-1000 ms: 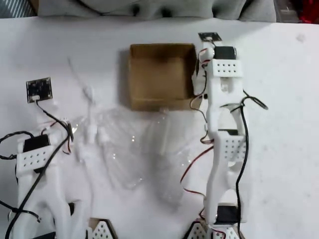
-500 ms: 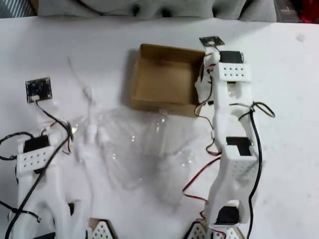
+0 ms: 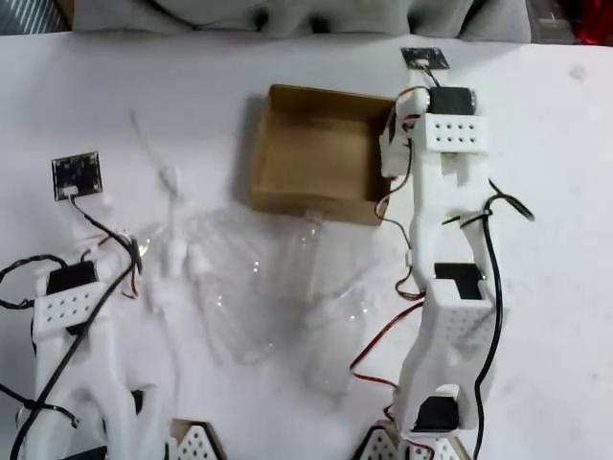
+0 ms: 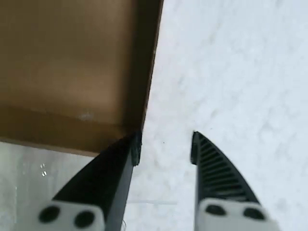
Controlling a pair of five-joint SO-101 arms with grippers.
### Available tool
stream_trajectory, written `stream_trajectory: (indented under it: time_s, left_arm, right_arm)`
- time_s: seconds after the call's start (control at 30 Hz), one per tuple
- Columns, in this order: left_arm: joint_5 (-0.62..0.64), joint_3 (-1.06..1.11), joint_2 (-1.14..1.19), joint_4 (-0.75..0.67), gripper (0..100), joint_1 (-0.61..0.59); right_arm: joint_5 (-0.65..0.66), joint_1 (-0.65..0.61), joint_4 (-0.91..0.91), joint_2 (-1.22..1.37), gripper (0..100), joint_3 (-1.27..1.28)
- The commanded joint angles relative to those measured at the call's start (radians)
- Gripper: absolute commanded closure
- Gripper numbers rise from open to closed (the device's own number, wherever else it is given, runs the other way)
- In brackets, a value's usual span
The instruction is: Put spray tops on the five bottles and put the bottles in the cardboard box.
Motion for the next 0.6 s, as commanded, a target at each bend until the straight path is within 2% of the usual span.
stream_trajectory:
  time_s: [0.0,0.27,0.37,0.47,0.57]
  left_arm:
    - [0.003,-0.012,-0.002,-0.023,98,0.005]
    - [0.003,-0.012,-0.001,-0.025,98,0.005]
    - [0.003,-0.012,-0.001,-0.025,98,0.005]
    - [0.003,-0.012,-0.001,-0.025,98,0.007]
    - [0.003,-0.012,-0.001,-0.025,98,0.007]
  right_arm:
    - [-0.046,-0.041,-0.067,0.024,78.8,-0.051]
    - [-0.043,-0.074,-0.185,0.174,78.8,-0.051]
    - [-0.038,-0.054,-0.220,0.216,86.0,-0.054]
    - [0.077,-0.050,-0.219,0.245,99.0,-0.109]
    - [0.224,-0.051,-0.145,0.277,97.4,-0.201]
